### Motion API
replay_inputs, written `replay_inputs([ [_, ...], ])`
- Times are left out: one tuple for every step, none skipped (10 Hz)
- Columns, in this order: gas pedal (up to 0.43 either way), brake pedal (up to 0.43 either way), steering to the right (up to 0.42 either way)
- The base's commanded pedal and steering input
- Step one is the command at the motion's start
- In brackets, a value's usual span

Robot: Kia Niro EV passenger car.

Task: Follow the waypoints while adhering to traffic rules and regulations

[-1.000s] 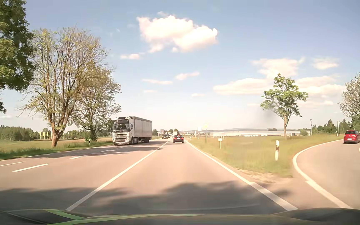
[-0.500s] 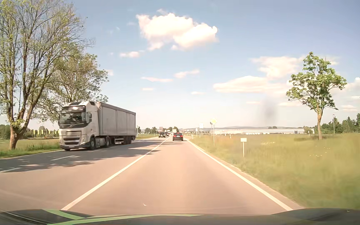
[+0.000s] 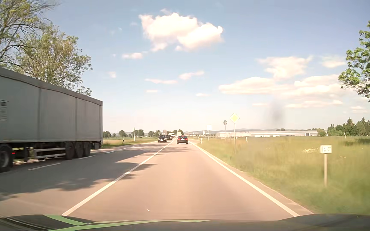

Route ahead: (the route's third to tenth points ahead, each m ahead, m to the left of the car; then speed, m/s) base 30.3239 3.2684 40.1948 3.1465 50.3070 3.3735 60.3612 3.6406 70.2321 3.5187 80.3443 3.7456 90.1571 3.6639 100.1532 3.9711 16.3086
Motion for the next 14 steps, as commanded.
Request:
replay_inputs([
  [0.0,0.0,-0.004],
  [0.0,0.0,-0.005],
  [0.0,0.0,-0.005],
  [0.0,0.0,-0.005],
  [0.0,0.0,-0.005],
  [0.0,0.0,-0.005],
  [0.0,0.0,-0.005],
  [0.0,0.0,-0.005],
  [0.0,0.0,-0.004],
  [0.0,0.0,-0.003],
  [0.0,0.0,-0.003],
  [0.0,0.0,-0.003],
  [0.0,0.0,-0.003],
  [0.0,0.0,-0.003],
])
